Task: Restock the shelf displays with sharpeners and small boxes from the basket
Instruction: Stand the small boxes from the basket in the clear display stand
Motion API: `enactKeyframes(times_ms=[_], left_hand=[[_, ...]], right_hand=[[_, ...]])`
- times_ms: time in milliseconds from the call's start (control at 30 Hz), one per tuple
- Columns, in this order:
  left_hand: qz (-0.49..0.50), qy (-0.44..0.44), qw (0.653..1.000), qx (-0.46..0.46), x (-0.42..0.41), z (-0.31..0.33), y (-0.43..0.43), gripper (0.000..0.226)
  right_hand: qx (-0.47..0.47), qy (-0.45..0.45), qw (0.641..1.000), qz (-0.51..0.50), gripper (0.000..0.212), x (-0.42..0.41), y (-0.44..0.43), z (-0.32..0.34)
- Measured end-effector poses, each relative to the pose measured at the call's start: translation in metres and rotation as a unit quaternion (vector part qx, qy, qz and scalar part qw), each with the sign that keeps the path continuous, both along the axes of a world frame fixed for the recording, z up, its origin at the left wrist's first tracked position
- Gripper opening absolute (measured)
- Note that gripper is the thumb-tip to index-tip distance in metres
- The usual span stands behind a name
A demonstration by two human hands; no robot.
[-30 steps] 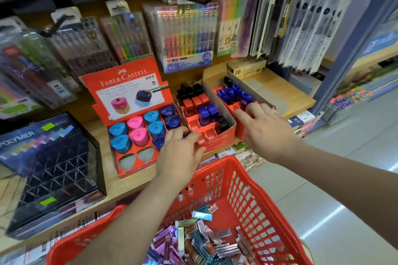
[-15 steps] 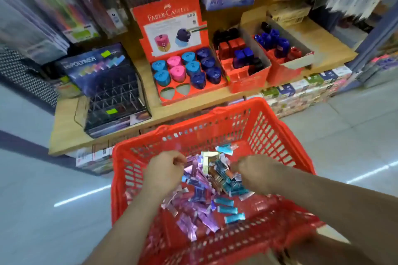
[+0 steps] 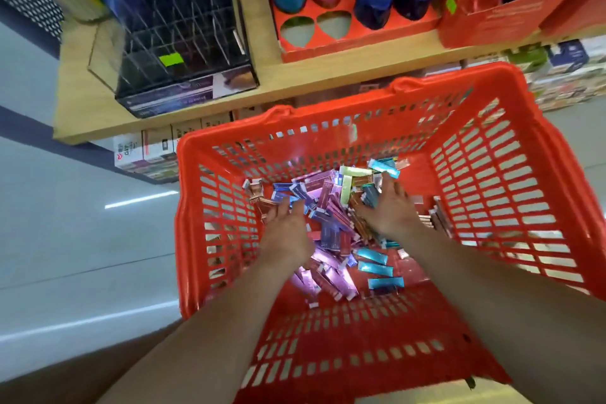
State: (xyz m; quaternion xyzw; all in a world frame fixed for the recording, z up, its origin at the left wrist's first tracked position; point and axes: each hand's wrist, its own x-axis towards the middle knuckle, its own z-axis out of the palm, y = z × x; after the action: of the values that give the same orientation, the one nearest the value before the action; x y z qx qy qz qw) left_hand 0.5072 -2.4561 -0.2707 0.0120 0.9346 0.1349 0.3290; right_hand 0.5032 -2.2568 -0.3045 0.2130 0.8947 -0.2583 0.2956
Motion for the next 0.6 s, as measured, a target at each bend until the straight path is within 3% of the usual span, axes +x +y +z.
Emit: enactKeyframes(times_ms=[100, 200, 400, 500, 600], left_hand=[[0.009, 0.002, 1.000, 0.011, -0.019, -0.020, 0.007, 0.097], [-0.020, -0.010, 1.000, -0.013, -0.020, -0.033, 0.012, 0.108], [-0.061, -0.035, 0.997, -0.029, -0.025, -0.027, 0.007, 0.105], [-0.056, -0.032, 0.996, -0.063, -0.022, -0.021, -0.002, 0.103], [-0.047, -0.056, 0.995, -0.063, -0.023, -0.024, -0.011, 0.104]], right_hand=[[0.048, -0.011, 0.998, 0.024, 0.100, -0.003, -0.019, -0.011], [0.068, 0.026, 0.997, 0.030, 0.082, 0.004, -0.023, -0.013], [-0.110, -0.006, 0.994, 0.005, 0.064, 0.018, -0.018, -0.003], [-0.237, -0.045, 0.968, -0.065, 0.053, 0.024, -0.028, 0.010], [-0.300, -0.073, 0.941, -0.138, 0.043, 0.024, -0.034, 0.012]])
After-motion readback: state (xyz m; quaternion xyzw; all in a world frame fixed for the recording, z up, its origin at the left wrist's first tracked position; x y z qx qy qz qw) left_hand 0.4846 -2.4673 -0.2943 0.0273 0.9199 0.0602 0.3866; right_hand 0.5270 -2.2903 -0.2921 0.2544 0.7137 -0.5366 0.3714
